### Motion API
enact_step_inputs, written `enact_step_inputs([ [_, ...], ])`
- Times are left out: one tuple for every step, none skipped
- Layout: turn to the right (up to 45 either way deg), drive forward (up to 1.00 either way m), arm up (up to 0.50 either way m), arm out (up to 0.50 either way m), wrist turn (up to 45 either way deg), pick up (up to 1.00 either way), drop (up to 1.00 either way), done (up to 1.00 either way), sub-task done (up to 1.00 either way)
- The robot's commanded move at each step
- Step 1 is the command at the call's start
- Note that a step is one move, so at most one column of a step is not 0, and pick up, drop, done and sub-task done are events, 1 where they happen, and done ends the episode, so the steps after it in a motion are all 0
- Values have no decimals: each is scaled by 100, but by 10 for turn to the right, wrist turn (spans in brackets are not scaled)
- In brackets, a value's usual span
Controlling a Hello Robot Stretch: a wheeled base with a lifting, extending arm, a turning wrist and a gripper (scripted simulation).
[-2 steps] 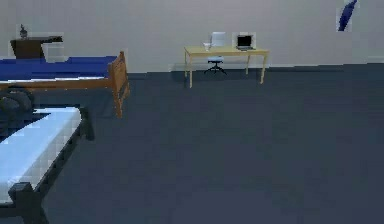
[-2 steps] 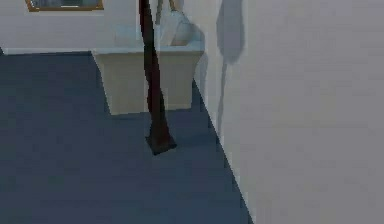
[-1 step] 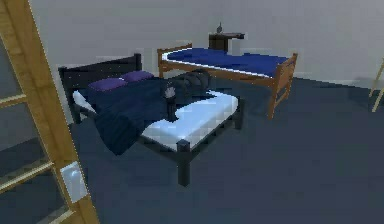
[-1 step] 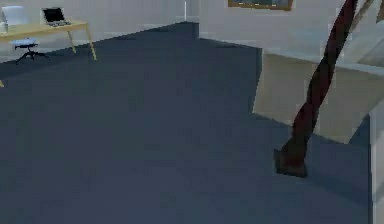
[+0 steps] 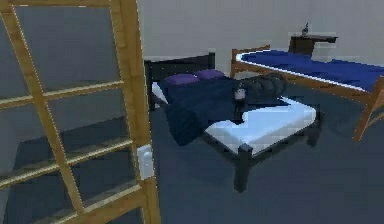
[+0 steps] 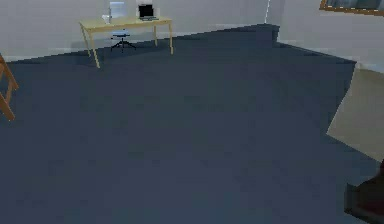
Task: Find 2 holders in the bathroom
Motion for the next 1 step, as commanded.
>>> enact_step_inputs([
  [0,10,0,0,0,0,0,0,0],
])
